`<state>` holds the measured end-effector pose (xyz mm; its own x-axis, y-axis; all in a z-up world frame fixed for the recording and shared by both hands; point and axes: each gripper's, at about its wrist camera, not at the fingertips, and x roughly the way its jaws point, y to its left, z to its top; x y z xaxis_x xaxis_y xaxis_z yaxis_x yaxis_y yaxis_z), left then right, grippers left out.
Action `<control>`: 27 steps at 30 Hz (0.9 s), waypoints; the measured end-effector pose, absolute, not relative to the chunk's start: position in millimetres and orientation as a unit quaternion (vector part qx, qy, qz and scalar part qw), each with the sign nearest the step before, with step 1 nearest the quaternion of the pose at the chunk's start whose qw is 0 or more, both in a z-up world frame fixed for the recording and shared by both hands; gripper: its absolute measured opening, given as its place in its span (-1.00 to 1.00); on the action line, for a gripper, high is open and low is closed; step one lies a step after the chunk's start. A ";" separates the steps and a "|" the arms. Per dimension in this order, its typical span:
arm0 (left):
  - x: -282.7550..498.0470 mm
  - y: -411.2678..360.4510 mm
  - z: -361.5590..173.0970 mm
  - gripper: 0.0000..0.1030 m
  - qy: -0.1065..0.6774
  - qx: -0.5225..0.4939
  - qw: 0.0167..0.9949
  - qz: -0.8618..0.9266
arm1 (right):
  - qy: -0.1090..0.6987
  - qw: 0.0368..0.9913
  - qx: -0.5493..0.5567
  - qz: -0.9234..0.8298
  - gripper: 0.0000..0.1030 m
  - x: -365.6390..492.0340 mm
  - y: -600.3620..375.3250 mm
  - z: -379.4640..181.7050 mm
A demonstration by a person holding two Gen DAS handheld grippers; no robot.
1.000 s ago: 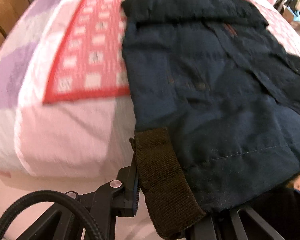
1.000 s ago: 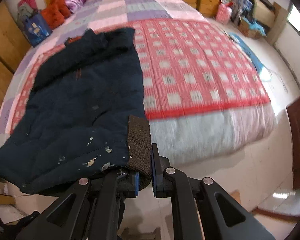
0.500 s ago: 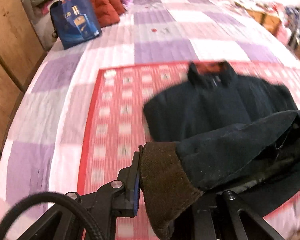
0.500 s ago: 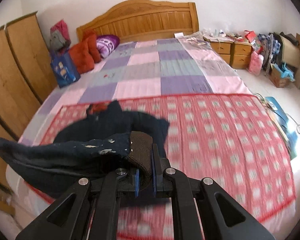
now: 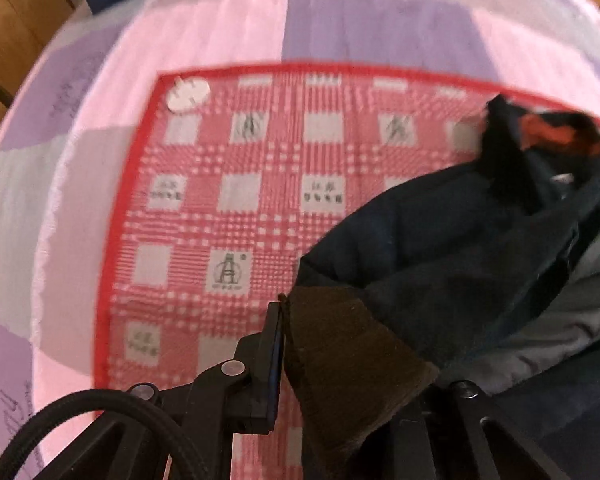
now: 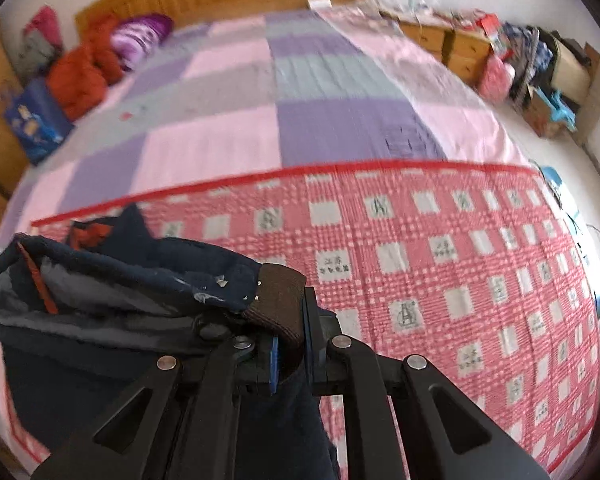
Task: Fold large clothes
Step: 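Fold the hem up toward the collar with both grippers and release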
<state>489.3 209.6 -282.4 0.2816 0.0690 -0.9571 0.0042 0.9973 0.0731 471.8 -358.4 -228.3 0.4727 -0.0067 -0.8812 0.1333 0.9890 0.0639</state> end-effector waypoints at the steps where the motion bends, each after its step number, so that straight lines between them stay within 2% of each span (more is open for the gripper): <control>1: 497.6 210.1 -296.7 -0.56 0.612 0.023 0.790 0.020 | 0.518 0.852 0.062 -0.045 -0.81 477.3 -359.5 -238.5; 2: 501.6 210.2 -305.3 -0.42 0.619 0.020 0.785 0.025 | 0.531 0.844 0.058 -0.051 -0.81 484.4 -358.2 -252.1; 4: 508.6 210.6 -323.3 -0.32 0.627 0.008 0.778 0.026 | 0.545 0.834 0.058 -0.059 -0.80 492.8 -359.4 -271.1; 6: 515.5 212.8 -332.9 -0.10 0.632 -0.007 0.774 0.030 | 0.556 0.826 0.067 -0.068 -0.79 502.1 -362.4 -285.7; 8: 520.8 216.4 -337.0 -0.04 0.635 -0.023 0.772 0.030 | 0.564 0.819 0.076 -0.074 -0.71 510.4 -364.5 -294.7; 10: 526.8 220.5 -334.7 0.08 0.636 -0.035 0.770 0.021 | 0.570 0.816 0.068 -0.070 -0.46 517.4 -361.7 -297.9; 11: 529.3 221.7 -330.3 0.22 0.633 -0.032 0.774 0.019 | 0.572 0.816 0.055 -0.071 -0.35 518.9 -358.3 -296.1; 12: 531.5 223.1 -326.1 0.35 0.630 -0.029 0.776 0.015 | 0.572 0.816 0.041 -0.075 -0.08 520.9 -357.3 -292.8; 13: 535.0 227.3 -319.0 0.39 0.629 -0.035 0.776 0.004 | 0.572 0.816 0.035 -0.074 0.17 522.2 -358.6 -288.3; 15: 543.0 239.1 -309.1 0.55 0.632 -0.055 0.773 -0.011 | 0.567 0.820 0.052 -0.062 0.50 522.8 -368.9 -276.9; 16: 546.1 243.4 -302.8 0.63 0.633 -0.055 0.772 -0.017 | 0.564 0.821 0.069 -0.054 0.60 523.6 -376.7 -268.5; 17: 549.0 246.3 -296.7 0.73 0.633 -0.054 0.772 -0.023 | 0.558 0.824 0.088 -0.043 0.62 524.0 -383.9 -258.9; 21: 555.4 258.5 -277.8 0.91 0.631 -0.095 0.768 -0.051 | 0.518 0.848 0.115 -0.023 0.63 515.3 -395.5 -213.4; 25: 558.9 287.0 -275.4 0.99 0.598 -0.328 0.728 -0.063 | 0.466 0.883 0.060 0.015 0.63 483.6 -360.6 -172.6; 27: 553.2 283.1 -267.8 0.99 0.576 -0.361 0.730 -0.073 | 0.464 0.884 0.030 0.050 0.63 464.9 -329.1 -170.1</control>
<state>553.2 283.1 -267.8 0.3264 -0.5213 -0.7885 -0.3095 0.7293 -0.6102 464.9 -329.1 -170.1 0.5646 0.1163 -0.8171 -0.0611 0.9932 0.0991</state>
